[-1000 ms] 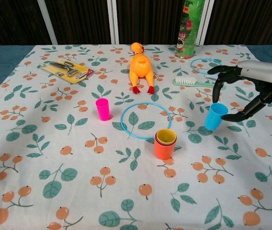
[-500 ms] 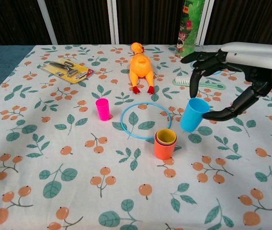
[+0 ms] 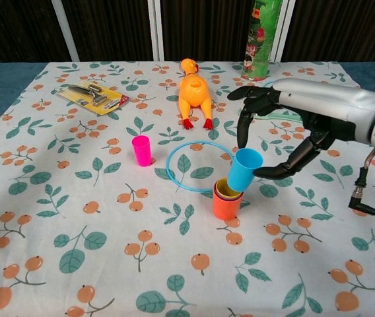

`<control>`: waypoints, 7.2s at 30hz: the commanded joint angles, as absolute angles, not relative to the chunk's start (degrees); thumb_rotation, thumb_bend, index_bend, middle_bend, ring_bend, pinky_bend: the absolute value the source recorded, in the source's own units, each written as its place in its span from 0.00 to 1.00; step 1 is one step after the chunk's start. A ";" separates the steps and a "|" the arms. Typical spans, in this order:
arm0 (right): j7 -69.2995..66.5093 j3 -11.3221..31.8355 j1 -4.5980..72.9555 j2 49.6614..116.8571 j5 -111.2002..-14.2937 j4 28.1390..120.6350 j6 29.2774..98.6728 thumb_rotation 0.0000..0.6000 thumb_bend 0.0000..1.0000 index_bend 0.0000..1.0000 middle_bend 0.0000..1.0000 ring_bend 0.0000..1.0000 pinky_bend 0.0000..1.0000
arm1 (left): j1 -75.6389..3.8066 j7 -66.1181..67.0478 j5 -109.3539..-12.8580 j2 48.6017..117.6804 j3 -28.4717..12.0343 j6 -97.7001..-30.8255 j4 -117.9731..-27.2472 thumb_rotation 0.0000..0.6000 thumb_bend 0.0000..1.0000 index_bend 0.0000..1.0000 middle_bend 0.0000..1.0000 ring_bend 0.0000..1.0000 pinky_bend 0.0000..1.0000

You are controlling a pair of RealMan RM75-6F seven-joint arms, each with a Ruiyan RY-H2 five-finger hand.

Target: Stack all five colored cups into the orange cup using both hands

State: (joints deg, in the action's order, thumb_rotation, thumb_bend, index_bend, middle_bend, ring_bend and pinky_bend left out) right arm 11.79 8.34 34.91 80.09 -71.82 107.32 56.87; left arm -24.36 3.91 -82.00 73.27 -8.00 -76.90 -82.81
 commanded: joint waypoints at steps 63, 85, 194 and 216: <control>16.02 6.03 32.72 75.95 -68.69 107.71 64.10 1.00 0.33 0.03 0.00 0.00 0.14 | -26.83 4.49 -83.31 71.84 -6.75 -69.82 -86.38 1.00 0.16 0.10 0.00 0.00 0.00; 6.56 -0.98 10.48 72.66 -82.31 88.16 91.99 1.00 0.33 0.02 0.00 0.00 0.12 | -38.73 17.41 -68.99 74.22 -9.56 -51.65 -96.48 1.00 0.16 0.21 0.00 0.00 0.00; 5.60 5.95 6.38 76.28 -83.23 84.77 87.00 1.00 0.33 0.08 0.00 0.00 0.12 | -64.22 37.61 -46.27 90.90 -9.53 -52.02 -103.73 1.00 0.37 0.49 0.03 0.00 0.00; 6.38 6.30 6.24 76.84 -82.48 84.65 86.31 1.00 0.33 0.08 0.00 0.00 0.12 | -65.08 37.03 -46.73 91.49 -7.85 -52.75 -102.63 1.00 0.37 0.49 0.03 0.00 0.00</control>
State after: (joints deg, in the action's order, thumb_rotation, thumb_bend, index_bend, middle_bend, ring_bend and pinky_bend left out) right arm 6.38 6.30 6.24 76.84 -82.48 84.65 86.32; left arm -65.06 37.02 -46.75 91.48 -7.88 -52.78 -102.65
